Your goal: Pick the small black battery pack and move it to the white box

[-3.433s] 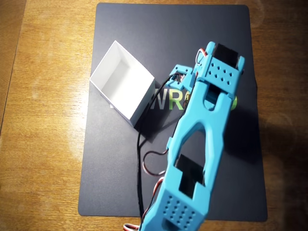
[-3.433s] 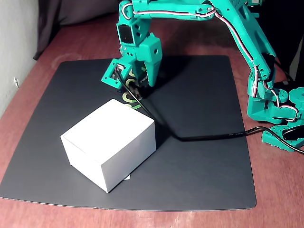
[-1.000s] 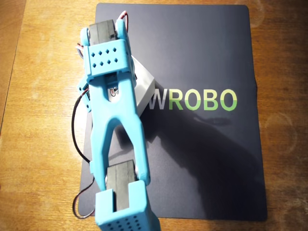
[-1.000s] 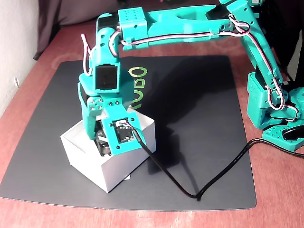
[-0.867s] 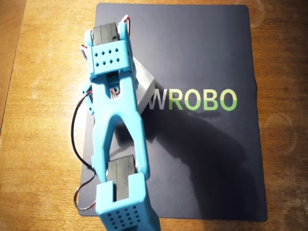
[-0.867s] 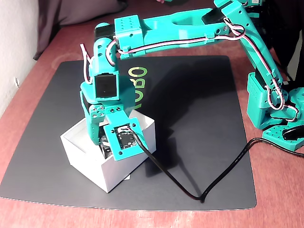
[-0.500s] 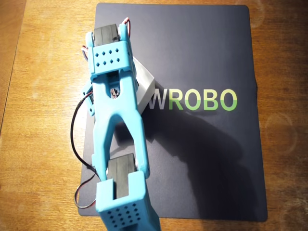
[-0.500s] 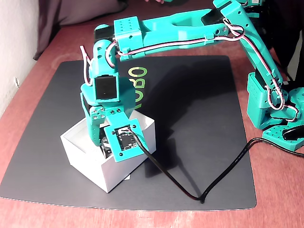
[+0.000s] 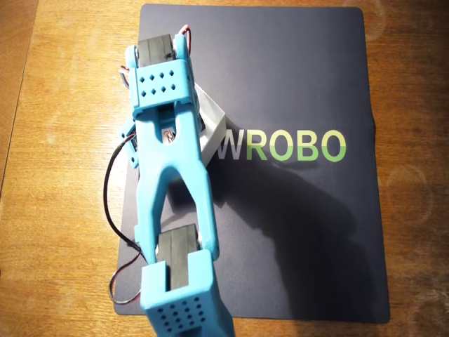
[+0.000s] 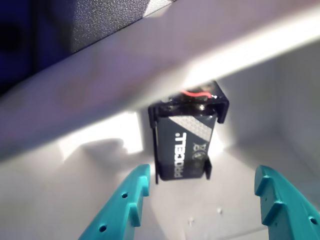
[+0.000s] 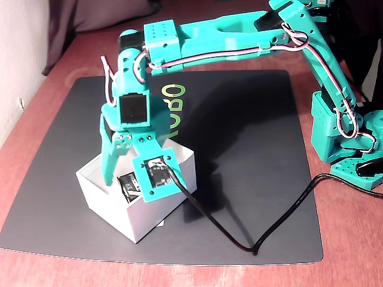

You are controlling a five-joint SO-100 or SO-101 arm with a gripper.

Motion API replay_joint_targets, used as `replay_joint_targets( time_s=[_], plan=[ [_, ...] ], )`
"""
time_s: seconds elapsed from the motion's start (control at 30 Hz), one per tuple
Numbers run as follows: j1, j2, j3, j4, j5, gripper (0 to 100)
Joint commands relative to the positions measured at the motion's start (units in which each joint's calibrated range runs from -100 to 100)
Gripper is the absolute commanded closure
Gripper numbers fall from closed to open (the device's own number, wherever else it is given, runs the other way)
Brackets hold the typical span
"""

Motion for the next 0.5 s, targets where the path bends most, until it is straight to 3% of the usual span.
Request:
replay_joint_targets(
  time_s=[0.0,0.1,0.37,0.47],
  plan=[
    [-0.65,-7.78,-0.9,-0.45,-0.27,76],
    [-0.77,-11.11,-1.26,-0.54,-0.65,76],
    [1.46,-26.98,-0.35,0.25,-10.43,76],
    [1.34,-33.56,-0.35,4.55,-11.52,76]
  ],
)
